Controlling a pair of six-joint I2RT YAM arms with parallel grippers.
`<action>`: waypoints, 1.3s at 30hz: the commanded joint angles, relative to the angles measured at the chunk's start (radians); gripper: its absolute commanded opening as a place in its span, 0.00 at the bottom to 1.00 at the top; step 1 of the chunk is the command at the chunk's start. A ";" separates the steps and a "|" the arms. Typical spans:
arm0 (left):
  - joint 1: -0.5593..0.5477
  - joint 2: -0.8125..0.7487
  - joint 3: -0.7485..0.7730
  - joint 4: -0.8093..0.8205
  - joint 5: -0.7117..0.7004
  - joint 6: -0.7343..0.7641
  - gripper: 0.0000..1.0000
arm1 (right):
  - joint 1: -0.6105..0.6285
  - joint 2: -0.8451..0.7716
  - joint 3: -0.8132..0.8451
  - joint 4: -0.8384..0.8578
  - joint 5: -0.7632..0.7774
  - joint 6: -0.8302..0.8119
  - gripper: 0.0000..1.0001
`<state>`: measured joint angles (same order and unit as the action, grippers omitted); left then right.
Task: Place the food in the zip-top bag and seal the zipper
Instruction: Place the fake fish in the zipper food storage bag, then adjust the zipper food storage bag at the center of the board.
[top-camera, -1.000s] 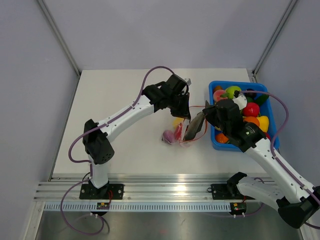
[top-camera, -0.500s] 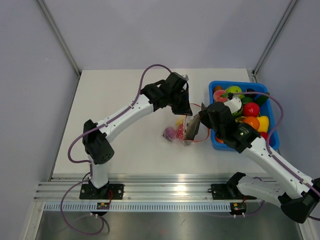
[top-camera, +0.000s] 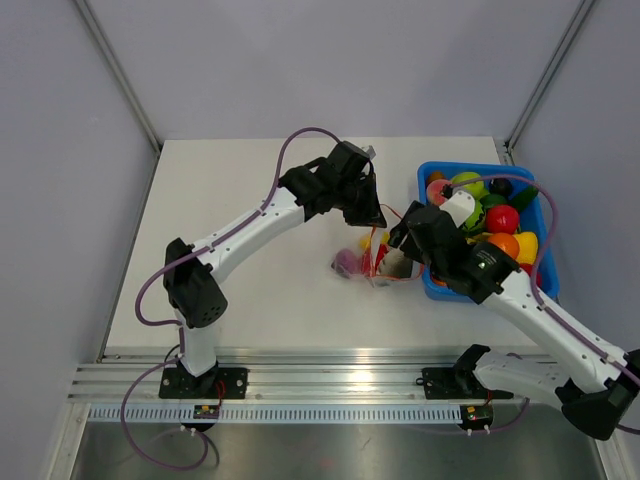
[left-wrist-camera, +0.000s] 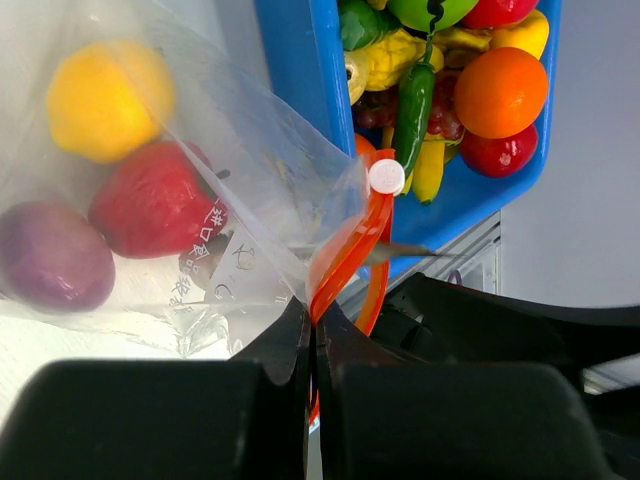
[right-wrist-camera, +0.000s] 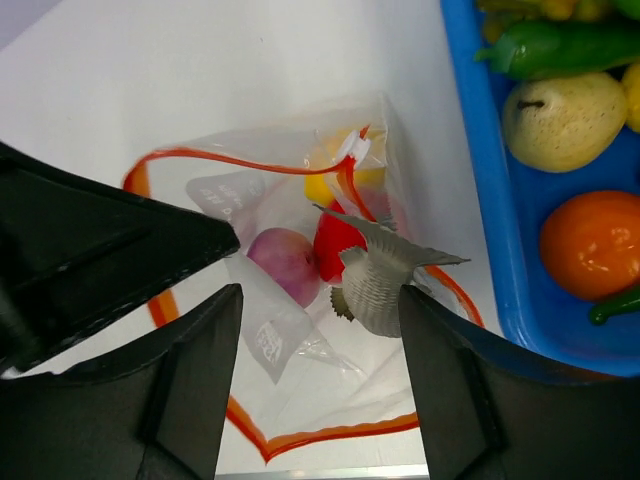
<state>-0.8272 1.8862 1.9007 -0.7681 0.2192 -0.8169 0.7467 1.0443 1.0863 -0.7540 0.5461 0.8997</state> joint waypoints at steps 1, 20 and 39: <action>0.008 -0.062 -0.003 0.067 0.046 0.002 0.00 | 0.011 -0.064 0.093 -0.086 0.087 -0.067 0.71; 0.011 -0.079 -0.023 0.070 0.045 0.010 0.00 | 0.011 -0.202 -0.203 -0.130 -0.014 0.084 0.52; 0.126 -0.082 0.190 -0.141 0.002 0.202 0.00 | 0.011 -0.037 0.145 0.022 -0.072 -0.157 0.00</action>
<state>-0.7506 1.8656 1.9324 -0.8406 0.2478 -0.7254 0.7502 0.9909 1.0466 -0.7914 0.4511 0.8597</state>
